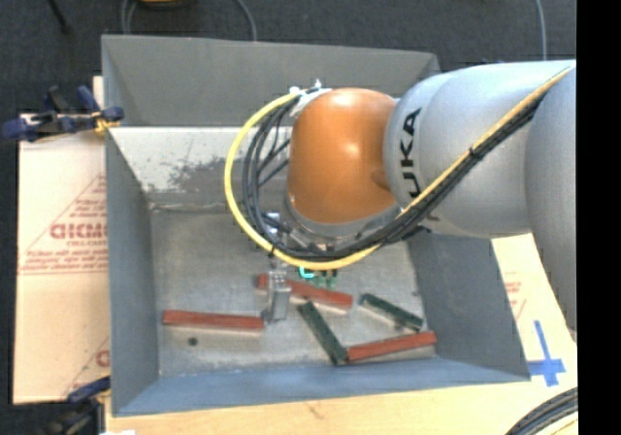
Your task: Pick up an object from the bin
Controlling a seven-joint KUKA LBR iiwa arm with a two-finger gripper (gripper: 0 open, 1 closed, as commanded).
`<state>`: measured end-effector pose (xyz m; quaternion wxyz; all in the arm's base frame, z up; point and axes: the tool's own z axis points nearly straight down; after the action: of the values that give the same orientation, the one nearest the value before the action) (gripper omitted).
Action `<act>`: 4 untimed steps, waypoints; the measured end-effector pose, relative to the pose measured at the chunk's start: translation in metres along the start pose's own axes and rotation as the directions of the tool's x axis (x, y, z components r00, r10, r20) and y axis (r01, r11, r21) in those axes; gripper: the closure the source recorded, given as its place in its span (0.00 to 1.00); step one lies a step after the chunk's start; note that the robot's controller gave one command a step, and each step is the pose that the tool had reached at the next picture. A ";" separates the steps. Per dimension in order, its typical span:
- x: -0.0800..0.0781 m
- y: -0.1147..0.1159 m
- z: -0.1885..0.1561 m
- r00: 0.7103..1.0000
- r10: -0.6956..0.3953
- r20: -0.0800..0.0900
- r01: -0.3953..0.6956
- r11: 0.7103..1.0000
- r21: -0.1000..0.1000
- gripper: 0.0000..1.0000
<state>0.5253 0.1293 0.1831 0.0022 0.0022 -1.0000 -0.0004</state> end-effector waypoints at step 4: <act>0.019 0.044 0.064 0.990 0.138 0.006 -0.138 0.990 0.000 0.00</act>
Offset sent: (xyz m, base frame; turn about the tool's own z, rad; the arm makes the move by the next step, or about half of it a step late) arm -0.0066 0.1070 -0.1131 0.0967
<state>0.5063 0.1731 0.1195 -0.0008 -0.0671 -0.9977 0.0001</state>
